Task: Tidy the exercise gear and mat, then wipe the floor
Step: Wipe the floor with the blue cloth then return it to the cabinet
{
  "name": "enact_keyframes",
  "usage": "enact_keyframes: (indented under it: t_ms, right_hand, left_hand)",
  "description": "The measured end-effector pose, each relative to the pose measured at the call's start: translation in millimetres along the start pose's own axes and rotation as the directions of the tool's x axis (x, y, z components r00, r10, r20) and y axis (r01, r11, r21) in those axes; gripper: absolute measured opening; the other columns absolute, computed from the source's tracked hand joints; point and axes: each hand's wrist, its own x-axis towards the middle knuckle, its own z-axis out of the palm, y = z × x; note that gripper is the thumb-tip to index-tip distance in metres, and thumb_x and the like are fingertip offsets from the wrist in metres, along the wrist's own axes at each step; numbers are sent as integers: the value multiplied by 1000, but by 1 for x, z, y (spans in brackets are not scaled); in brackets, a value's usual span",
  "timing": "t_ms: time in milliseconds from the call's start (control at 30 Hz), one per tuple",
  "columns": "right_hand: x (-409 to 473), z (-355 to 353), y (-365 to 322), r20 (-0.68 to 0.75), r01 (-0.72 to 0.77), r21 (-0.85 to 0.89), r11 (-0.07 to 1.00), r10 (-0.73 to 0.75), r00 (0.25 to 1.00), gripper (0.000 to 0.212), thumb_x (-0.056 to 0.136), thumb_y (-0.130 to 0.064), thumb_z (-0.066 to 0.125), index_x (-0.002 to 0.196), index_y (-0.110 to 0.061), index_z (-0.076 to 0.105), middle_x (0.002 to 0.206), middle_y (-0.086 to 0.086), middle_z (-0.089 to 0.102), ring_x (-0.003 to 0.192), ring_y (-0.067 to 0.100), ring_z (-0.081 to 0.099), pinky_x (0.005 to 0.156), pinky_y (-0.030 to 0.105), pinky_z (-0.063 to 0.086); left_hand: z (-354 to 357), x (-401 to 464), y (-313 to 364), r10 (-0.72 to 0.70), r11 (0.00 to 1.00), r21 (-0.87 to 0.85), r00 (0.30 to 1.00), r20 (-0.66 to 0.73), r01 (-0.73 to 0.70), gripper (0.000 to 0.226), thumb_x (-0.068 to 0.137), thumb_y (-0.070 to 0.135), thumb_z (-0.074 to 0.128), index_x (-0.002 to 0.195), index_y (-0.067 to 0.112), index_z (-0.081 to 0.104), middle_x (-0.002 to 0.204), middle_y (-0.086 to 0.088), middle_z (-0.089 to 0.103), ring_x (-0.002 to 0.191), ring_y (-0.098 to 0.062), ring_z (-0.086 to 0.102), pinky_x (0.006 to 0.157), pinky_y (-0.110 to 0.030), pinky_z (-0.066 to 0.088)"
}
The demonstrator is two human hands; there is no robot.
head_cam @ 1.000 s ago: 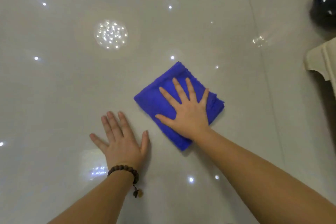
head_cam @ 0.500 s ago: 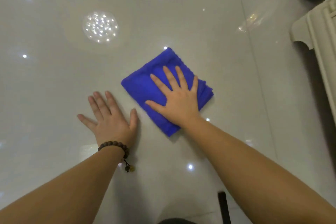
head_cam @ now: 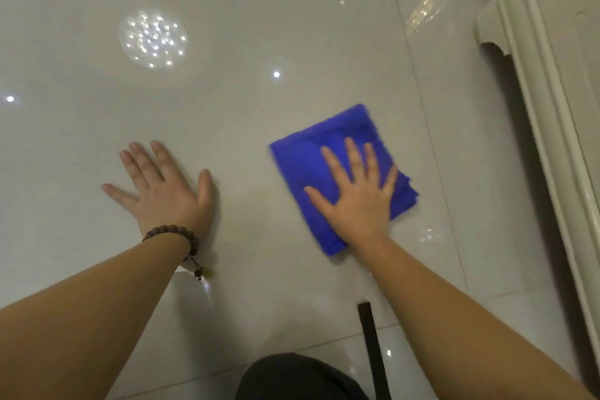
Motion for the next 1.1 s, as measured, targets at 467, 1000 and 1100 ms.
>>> enact_keyframes:
  t_ms: [467,1000,1100]
  right_hand:
    - [31,-14,-22,64,-74,15,997,73,995,79,76,-83,35,144,-44,24,158,0,12,145,28,6,108,67,6]
    - [124,-8,-211,68,443,-48,895,-440,896,77,78,-82,29,146,-47,21,160,-1,13,147,30,5,109,69,-1]
    - [147,-17,-229,55,14,90,996,-19,998,82,77,-81,27,148,-40,20,160,4,9,146,33,2,108,68,5]
  left_hand:
    - [-7,-7,-35,81,973,-214,996,-30,-85,75,92,53,26,154,18,4,161,-10,-8,148,-24,-13,113,-59,-12]
    - [3,-47,-216,-682,708,-131,720,129,694,88,90,68,14,152,10,-7,159,-17,-12,147,-31,-14,111,-68,-3]
    - [4,-47,-215,-675,713,-156,729,113,684,90,88,71,10,152,10,-8,159,-17,-12,146,-31,-15,110,-68,-4]
